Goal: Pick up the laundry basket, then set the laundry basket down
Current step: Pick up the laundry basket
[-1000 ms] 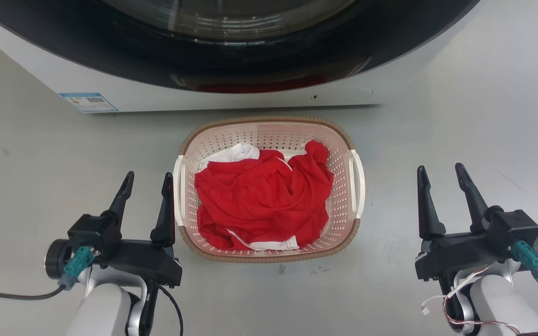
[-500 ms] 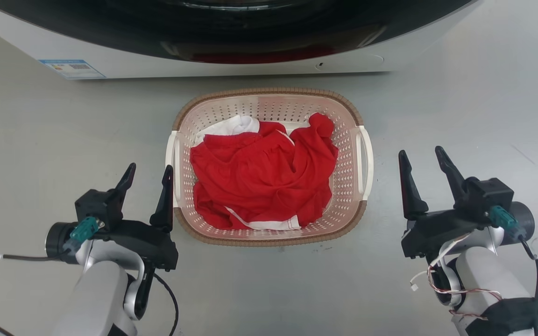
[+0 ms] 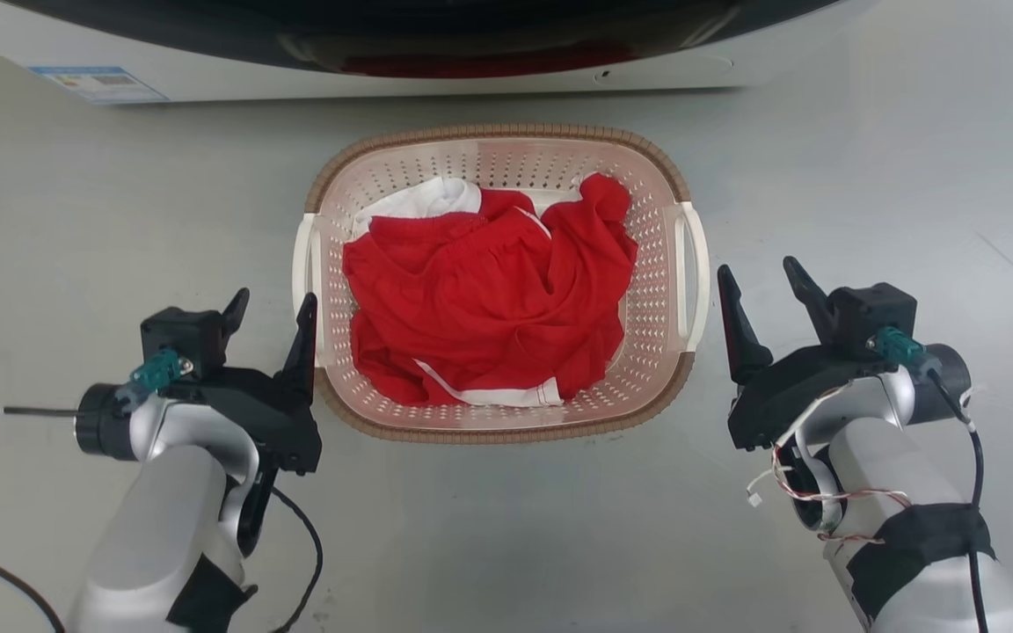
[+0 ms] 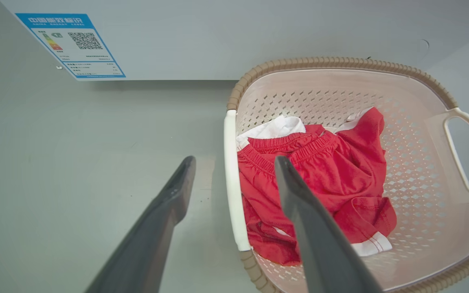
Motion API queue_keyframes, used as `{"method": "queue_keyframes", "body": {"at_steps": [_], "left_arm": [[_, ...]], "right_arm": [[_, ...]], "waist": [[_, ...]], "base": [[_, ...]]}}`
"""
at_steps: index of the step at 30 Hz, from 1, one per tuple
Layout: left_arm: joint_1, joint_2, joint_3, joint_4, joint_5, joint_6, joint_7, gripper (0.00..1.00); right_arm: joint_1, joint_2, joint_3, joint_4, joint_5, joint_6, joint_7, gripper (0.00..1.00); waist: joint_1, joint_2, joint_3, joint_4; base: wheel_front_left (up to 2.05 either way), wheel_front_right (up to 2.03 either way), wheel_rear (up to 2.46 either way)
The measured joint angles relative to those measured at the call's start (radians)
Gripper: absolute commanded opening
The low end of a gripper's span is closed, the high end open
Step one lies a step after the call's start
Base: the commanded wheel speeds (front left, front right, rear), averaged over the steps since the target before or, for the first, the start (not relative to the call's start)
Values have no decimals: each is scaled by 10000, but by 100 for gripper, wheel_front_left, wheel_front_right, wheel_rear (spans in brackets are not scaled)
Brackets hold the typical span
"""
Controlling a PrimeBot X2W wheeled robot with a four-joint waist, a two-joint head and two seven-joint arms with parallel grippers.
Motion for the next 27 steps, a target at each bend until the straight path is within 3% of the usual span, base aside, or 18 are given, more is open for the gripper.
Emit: {"method": "queue_keyframes", "body": {"at_steps": [13,27], "left_arm": [[-1364,33,38,1246,-211,-353,447,100],[-2163,6,-109,2209,-268,-449,723,100]], "right_arm": [[-1244,261,320,1490,29,190,437,100],[-2190,391,717,2539,73,382,602,100]], "waist": [[0,0,965,-119],[1,0,1586,-95]], "base": [[0,0,0],[0,0,0]]}}
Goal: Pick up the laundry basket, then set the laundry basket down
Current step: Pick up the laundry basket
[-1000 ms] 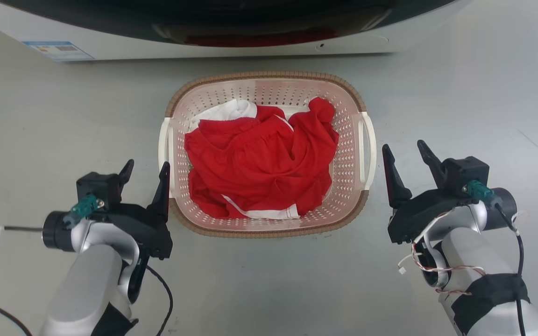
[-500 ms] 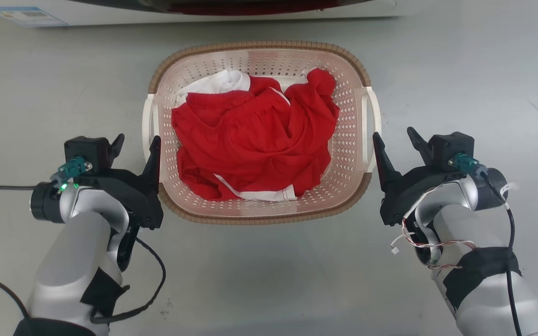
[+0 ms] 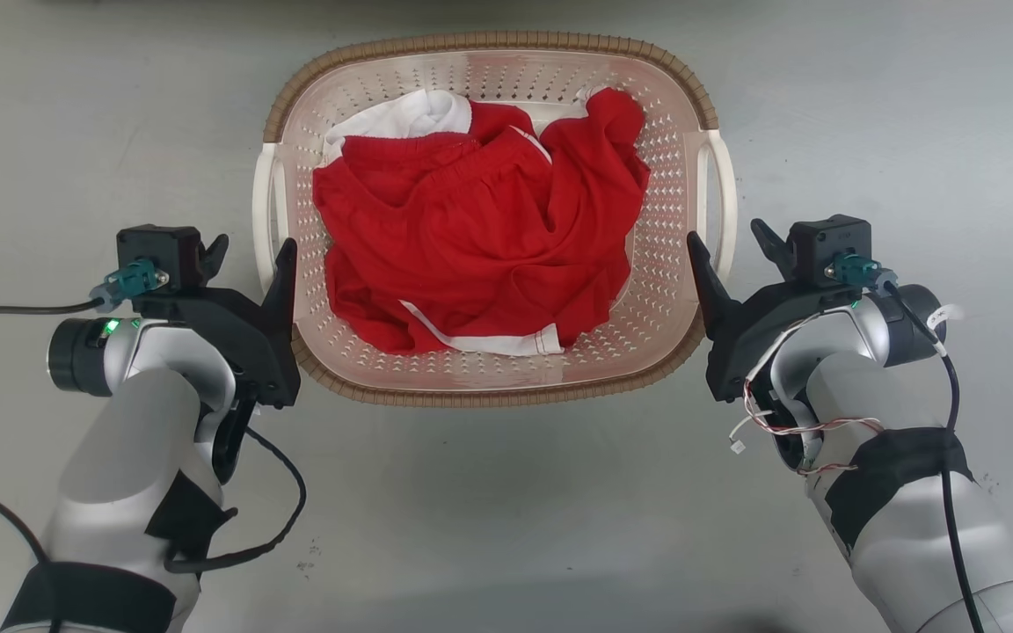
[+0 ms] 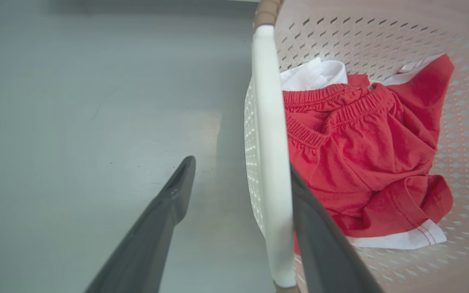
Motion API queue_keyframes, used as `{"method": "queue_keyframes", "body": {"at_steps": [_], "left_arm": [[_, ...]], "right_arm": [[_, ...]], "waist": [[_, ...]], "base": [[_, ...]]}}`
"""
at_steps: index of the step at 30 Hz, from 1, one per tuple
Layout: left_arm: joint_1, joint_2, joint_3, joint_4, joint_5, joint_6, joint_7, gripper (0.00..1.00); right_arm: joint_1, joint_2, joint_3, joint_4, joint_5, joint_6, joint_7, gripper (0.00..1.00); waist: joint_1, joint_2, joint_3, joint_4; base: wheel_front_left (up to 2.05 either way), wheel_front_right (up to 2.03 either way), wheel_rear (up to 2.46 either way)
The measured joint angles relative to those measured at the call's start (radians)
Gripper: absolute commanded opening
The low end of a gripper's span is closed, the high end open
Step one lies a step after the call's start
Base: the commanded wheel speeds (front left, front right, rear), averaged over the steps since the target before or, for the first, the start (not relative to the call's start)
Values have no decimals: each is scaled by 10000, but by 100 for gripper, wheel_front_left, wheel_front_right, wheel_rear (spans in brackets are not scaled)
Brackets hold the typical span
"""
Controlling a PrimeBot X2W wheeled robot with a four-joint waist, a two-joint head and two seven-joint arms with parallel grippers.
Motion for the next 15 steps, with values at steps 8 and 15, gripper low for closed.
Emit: {"method": "queue_keyframes", "body": {"at_steps": [8,15], "left_arm": [[-416,-40,-96,449,-56,-77,50,100],[-664,-337,-161,740,-69,-157,44,0]], "right_arm": [[-310,17,184,476,104,79,12,85],[-409,119,514,495,585,104,-2,0]], "waist": [[0,-2,147,21],[-1,-2,243,94]], "base": [[0,0,0],[0,0,0]]}}
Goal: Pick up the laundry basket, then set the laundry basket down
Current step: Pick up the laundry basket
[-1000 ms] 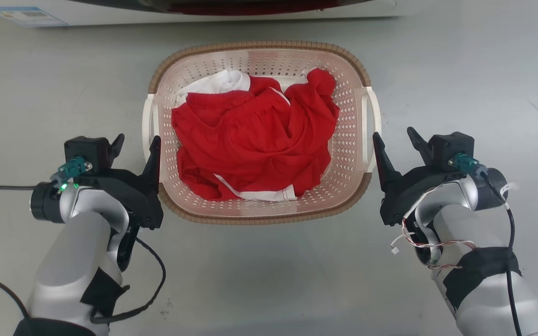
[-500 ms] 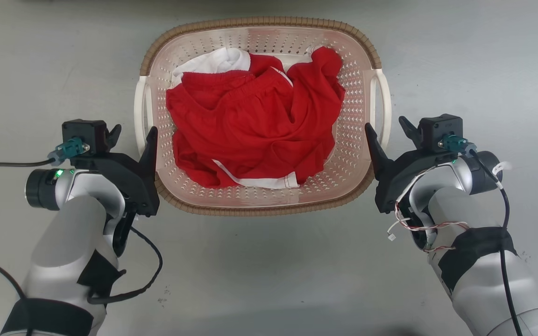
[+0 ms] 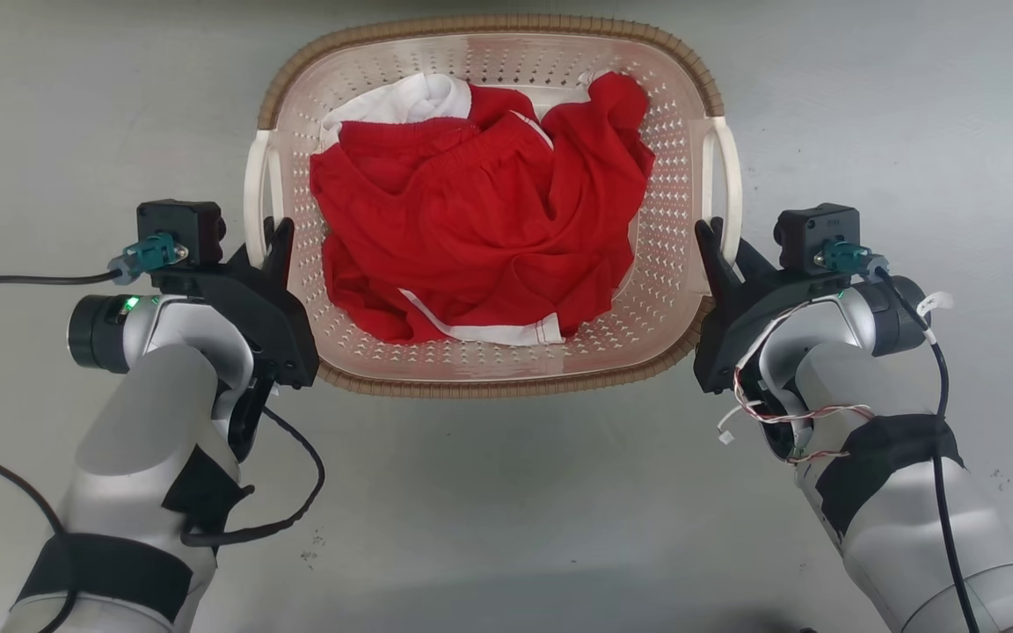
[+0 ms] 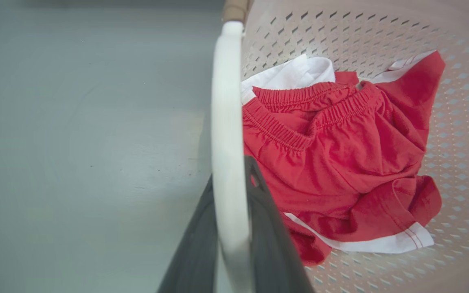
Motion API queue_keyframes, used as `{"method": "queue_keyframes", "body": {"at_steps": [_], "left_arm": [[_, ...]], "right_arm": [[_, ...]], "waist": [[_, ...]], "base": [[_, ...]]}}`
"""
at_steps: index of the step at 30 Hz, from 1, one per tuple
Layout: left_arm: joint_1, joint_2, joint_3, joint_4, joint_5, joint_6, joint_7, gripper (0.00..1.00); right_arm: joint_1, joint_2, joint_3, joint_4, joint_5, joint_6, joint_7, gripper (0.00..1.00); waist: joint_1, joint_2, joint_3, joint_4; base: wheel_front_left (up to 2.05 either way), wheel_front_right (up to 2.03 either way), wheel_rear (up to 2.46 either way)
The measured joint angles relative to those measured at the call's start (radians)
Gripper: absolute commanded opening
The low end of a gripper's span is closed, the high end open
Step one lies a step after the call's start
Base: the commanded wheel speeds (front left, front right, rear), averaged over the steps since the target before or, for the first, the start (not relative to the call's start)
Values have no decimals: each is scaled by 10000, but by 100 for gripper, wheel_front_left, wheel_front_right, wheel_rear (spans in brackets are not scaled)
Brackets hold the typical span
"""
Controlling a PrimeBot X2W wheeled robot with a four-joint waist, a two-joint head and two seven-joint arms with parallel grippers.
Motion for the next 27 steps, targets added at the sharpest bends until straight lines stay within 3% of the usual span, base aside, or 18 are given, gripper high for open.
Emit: {"method": "queue_keyframes", "body": {"at_steps": [11,27], "left_arm": [[-249,-50,-17,445,-73,-6,-167,0],[19,-244,-81,1193,-282,-8,-366,0]], "right_arm": [[-145,-13,337,201,401,-4,-92,0],[-36,113,711,869,915,-4,-196,0]], "waist": [[-1,0,14,89],[0,1,-785,145]], "base": [[0,0,0],[0,0,0]]}}
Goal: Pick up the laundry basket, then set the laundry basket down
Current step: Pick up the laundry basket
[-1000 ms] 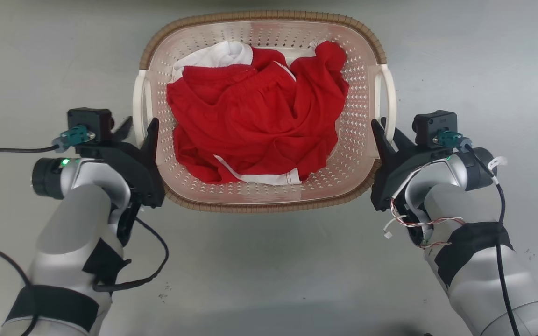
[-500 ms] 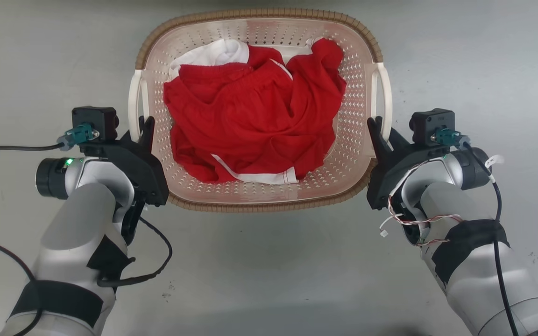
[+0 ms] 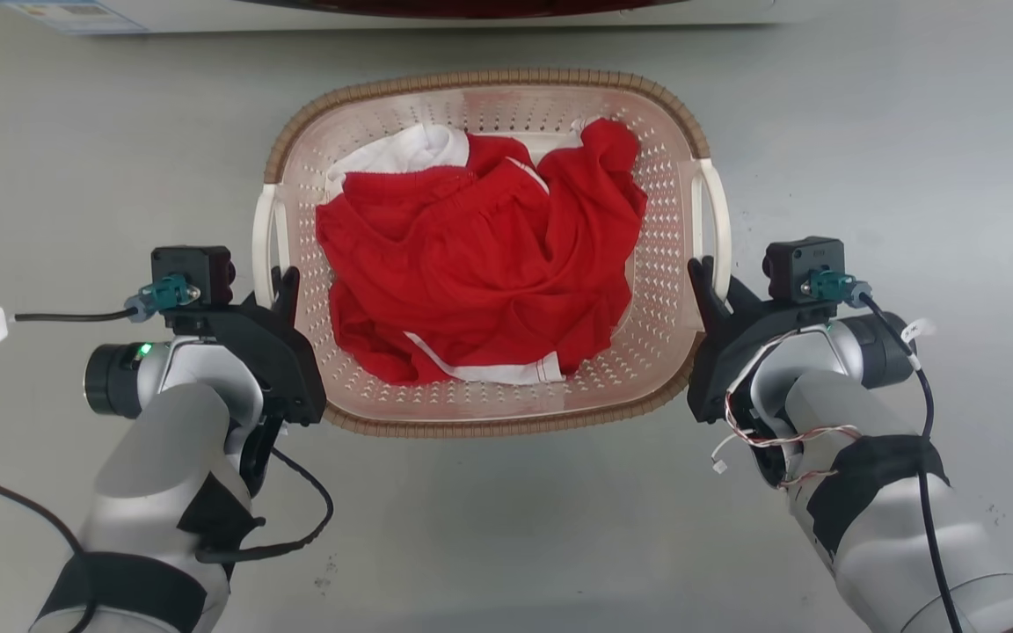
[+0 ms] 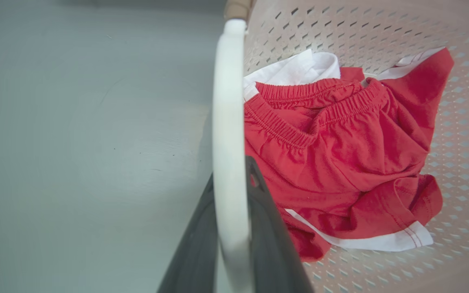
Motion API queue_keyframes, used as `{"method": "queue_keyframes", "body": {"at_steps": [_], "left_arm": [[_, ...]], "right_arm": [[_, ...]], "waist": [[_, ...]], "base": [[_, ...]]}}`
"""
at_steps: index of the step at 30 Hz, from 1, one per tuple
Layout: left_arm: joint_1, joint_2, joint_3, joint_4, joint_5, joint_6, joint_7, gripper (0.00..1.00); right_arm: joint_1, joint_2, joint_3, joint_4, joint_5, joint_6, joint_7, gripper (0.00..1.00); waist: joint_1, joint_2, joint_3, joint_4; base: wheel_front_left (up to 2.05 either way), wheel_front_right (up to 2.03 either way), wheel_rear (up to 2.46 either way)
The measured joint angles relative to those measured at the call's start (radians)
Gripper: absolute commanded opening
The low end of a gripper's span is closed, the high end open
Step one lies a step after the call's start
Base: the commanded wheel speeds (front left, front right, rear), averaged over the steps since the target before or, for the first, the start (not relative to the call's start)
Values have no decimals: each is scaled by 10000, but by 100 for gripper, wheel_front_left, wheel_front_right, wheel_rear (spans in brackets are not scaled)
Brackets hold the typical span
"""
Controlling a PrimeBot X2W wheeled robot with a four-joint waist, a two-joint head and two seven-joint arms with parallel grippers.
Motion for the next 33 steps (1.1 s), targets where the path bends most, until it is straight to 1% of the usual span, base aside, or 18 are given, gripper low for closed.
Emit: {"method": "queue_keyframes", "body": {"at_steps": [6,13,20,28,33], "left_arm": [[291,-90,-6,167,-92,-6,-35,0],[790,-217,-31,305,-178,-12,-36,0],[1527,-380,-140,416,-268,-12,-10,0],[2429,-506,-240,500,-420,-12,447,0],[2817,-550,-270,527,-537,-12,713,0]], "right_arm": [[292,48,88,234,249,6,-79,0],[690,113,155,604,453,94,-125,0],[1304,138,238,972,700,255,-109,0],[2019,184,428,1321,1024,430,291,0],[2387,201,506,1404,1137,447,481,0]], "waist": [[0,0,-438,0],[0,0,-1106,3],[-1,0,-1913,53],[-1,-1,-3099,139],[-1,0,-3631,164]], "base": [[0,0,0],[0,0,0],[0,0,0],[0,0,0],[0,0,0]]}}
